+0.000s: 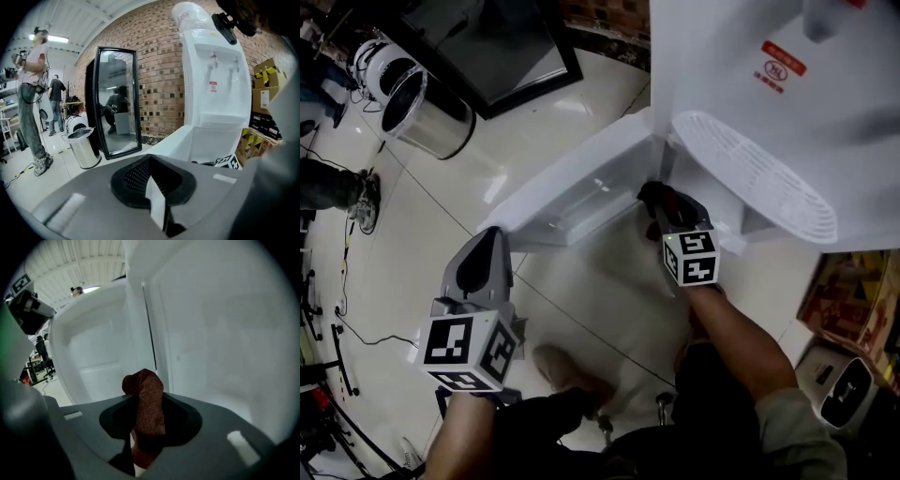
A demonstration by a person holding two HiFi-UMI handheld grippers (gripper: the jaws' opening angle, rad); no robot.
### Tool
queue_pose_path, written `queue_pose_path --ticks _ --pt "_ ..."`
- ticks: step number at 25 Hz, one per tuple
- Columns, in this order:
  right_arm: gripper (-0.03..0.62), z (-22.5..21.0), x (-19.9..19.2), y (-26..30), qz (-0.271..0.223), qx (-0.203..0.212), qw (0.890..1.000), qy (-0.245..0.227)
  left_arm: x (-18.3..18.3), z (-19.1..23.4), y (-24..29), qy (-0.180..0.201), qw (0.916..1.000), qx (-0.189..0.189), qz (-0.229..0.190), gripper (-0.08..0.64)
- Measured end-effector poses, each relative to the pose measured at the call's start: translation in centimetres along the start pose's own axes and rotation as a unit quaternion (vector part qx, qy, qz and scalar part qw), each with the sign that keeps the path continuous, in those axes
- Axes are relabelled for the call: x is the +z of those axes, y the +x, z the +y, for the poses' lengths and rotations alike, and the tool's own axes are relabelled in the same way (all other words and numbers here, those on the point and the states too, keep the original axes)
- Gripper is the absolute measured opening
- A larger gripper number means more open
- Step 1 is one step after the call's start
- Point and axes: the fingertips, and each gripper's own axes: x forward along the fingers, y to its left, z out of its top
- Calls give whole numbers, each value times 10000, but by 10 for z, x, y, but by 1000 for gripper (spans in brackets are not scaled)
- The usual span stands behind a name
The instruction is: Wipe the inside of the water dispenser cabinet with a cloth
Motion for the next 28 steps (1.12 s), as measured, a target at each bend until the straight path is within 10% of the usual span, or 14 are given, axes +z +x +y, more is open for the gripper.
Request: queue_pose_path --ticks 13,28 --pt "133 23 151 -95 -2438 188 9694 222 -1 -8 -6 207 9997 128 -7 -2" --pt "133 -9 138 -53 -2237 -452 9729 368 8 2 5 96 9999 5 -37 -2"
